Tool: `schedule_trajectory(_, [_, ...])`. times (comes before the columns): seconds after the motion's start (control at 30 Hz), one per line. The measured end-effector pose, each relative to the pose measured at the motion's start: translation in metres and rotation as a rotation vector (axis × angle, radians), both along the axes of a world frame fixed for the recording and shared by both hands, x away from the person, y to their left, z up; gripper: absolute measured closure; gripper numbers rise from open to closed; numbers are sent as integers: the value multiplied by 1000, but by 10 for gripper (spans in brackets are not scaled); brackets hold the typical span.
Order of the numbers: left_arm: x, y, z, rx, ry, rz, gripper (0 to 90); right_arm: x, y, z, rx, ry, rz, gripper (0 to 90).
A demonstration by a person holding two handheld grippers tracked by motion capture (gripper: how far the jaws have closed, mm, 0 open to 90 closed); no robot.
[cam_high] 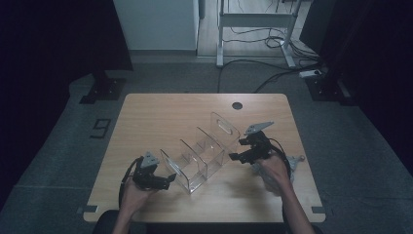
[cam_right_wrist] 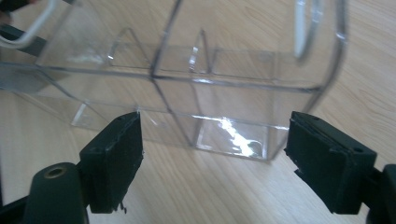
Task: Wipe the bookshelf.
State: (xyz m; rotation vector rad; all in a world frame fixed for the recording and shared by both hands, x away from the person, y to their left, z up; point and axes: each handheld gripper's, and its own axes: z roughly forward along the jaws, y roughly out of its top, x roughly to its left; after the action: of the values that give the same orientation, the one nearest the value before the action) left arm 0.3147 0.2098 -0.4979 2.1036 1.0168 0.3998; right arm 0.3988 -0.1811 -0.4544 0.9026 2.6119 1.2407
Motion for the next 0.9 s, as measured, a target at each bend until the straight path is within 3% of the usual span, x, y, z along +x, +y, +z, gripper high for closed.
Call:
schedule_trajectory(0.23, [-3, -5, 0, -7, 1, -13, 15, 10, -3, -8, -10, 1, -11, 158])
schedule_trajectory(0.4, [0, -3, 0, -10, 9, -6, 13, 15, 0, -12, 22, 1, 24, 146])
schedule_trajectory(0.9, [9, 5, 0, -6, 15, 23, 11, 7, -1, -13, 15, 26, 26, 157])
